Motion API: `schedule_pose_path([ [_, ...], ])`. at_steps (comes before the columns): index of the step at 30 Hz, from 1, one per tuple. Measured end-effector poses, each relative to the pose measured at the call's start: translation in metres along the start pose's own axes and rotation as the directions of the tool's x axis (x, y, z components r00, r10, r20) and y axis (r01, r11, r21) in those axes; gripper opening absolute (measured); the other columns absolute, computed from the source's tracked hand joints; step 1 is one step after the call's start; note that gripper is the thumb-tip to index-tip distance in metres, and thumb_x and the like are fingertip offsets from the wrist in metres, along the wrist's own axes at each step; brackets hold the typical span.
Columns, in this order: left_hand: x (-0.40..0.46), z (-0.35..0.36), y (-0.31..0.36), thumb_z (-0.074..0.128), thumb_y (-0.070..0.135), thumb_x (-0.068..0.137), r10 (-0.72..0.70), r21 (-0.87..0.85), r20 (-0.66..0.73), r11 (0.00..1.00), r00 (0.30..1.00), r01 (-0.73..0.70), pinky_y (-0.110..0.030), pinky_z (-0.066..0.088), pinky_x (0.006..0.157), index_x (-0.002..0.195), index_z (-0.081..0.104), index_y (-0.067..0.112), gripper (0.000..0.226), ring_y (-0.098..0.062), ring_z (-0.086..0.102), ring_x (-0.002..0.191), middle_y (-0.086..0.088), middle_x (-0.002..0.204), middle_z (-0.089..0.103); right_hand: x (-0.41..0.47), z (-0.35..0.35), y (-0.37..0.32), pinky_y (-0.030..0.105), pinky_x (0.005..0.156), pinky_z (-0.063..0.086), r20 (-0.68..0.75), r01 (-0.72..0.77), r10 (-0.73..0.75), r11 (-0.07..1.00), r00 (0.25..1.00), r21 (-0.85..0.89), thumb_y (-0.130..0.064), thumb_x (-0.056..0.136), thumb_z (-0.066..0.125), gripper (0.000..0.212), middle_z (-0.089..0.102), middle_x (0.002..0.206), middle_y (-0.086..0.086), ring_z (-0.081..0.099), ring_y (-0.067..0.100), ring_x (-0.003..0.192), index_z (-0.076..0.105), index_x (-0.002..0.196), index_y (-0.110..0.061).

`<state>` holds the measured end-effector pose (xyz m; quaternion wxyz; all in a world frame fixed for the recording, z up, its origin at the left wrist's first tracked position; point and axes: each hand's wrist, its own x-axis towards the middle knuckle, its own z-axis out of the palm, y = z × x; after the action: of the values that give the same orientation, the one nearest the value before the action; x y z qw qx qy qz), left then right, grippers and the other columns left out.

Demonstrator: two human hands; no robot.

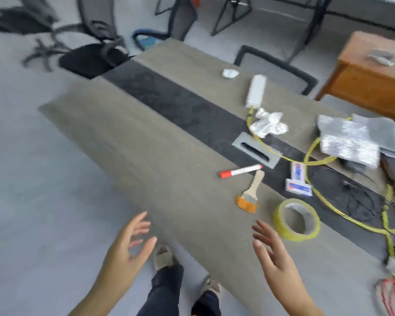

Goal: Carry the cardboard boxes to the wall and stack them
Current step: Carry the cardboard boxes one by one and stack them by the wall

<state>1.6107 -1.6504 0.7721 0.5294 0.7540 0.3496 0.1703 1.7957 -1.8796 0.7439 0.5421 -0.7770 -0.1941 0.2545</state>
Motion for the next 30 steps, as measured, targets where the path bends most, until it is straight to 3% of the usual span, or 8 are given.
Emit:
schedule_pose_path([
  [3,-0.049,-0.033,-0.012,0.068,0.043,0.075,-0.068,-0.013,-0.214,0.998,0.975,0.067,-0.009,0.047,0.083,0.104,0.048,0.072,0.046,0.003,0.059,0.101,0.026,0.108,0.061,0.005,0.027,-0.01,0.005,0.085,0.043,0.153,0.056,-0.052,0.998,0.987,-0.02,-0.037,0.079,0.053,0.043,0.063,0.117,-0.02,0.057,-0.004,0.109,0.048,0.103,-0.073],
  [6,-0.097,-0.062,-0.023,0.064,0.026,0.082,-0.144,-0.052,-0.381,0.99,0.913,0.134,-0.008,0.046,0.083,0.102,0.048,0.072,0.053,0.002,0.059,0.102,0.024,0.108,0.06,0.007,0.062,-0.026,0.004,0.085,0.043,0.294,0.126,-0.111,0.992,0.949,-0.031,-0.049,0.08,0.053,0.033,0.06,0.123,-0.013,0.057,-0.005,0.107,0.049,0.106,-0.069],
  [12,-0.184,-0.106,-0.052,0.059,0.019,0.084,-0.275,-0.2,-0.591,0.961,0.759,0.193,-0.002,0.044,0.081,0.11,0.053,0.063,0.052,0.008,0.057,0.106,0.013,0.113,0.065,-0.015,0.145,-0.061,0.001,0.085,0.039,0.501,0.235,-0.199,0.972,0.843,-0.01,-0.039,0.086,0.051,0.041,0.058,0.126,-0.01,0.055,-0.009,0.109,0.045,0.109,-0.072],
  [14,-0.21,-0.123,-0.06,0.056,0.014,0.088,-0.304,-0.237,-0.623,0.952,0.721,0.196,0.0,0.042,0.081,0.11,0.053,0.064,0.055,0.011,0.054,0.108,0.013,0.118,0.063,-0.033,0.176,-0.073,0.0,0.085,0.038,0.542,0.243,-0.196,0.97,0.817,-0.017,-0.061,0.083,0.053,0.03,0.057,0.126,-0.013,0.054,-0.01,0.11,0.043,0.106,-0.077],
  [17,-0.252,-0.16,-0.075,0.054,0.01,0.091,-0.331,-0.266,-0.672,0.943,0.663,0.201,0.002,0.04,0.08,0.102,0.05,0.072,0.063,0.013,0.054,0.108,0.016,0.116,0.064,-0.067,0.227,-0.085,0.011,0.098,0.04,0.595,0.229,-0.195,0.973,0.78,0.019,-0.087,0.066,0.043,0.052,0.055,0.127,-0.021,0.052,-0.012,0.112,0.045,0.115,-0.07],
  [21,-0.306,-0.218,-0.096,0.051,0.008,0.091,-0.33,-0.261,-0.744,0.944,0.582,0.202,0.003,0.038,0.08,0.1,0.048,0.075,0.067,0.013,0.055,0.106,0.031,0.116,0.059,-0.116,0.3,-0.103,0.041,0.109,0.039,0.644,0.186,-0.18,0.981,0.744,0.058,-0.065,0.08,0.044,0.046,0.054,0.126,-0.023,0.051,-0.011,0.115,0.042,0.124,-0.051],
  [26,-0.352,-0.274,-0.121,0.051,0.016,0.09,-0.361,-0.3,-0.782,0.933,0.508,0.2,0.001,0.04,0.082,0.103,0.049,0.072,0.057,0.01,0.055,0.109,0.03,0.116,0.059,-0.163,0.371,-0.119,0.044,0.109,0.038,0.704,0.187,-0.156,0.982,0.693,0.034,-0.051,0.083,0.041,0.042,0.053,0.128,-0.022,0.051,0.002,0.122,0.039,0.125,-0.053],
  [30,-0.366,-0.309,-0.135,0.05,0.033,0.08,-0.375,-0.323,-0.798,0.927,0.471,0.191,0.002,0.039,0.081,0.105,0.047,0.072,0.047,0.013,0.053,0.11,0.033,0.118,0.057,-0.179,0.412,-0.131,0.044,0.106,0.041,0.743,0.224,-0.146,0.975,0.653,-0.005,-0.047,0.081,0.042,0.045,0.053,0.129,-0.022,0.053,-0.008,0.115,0.038,0.126,-0.054],
])
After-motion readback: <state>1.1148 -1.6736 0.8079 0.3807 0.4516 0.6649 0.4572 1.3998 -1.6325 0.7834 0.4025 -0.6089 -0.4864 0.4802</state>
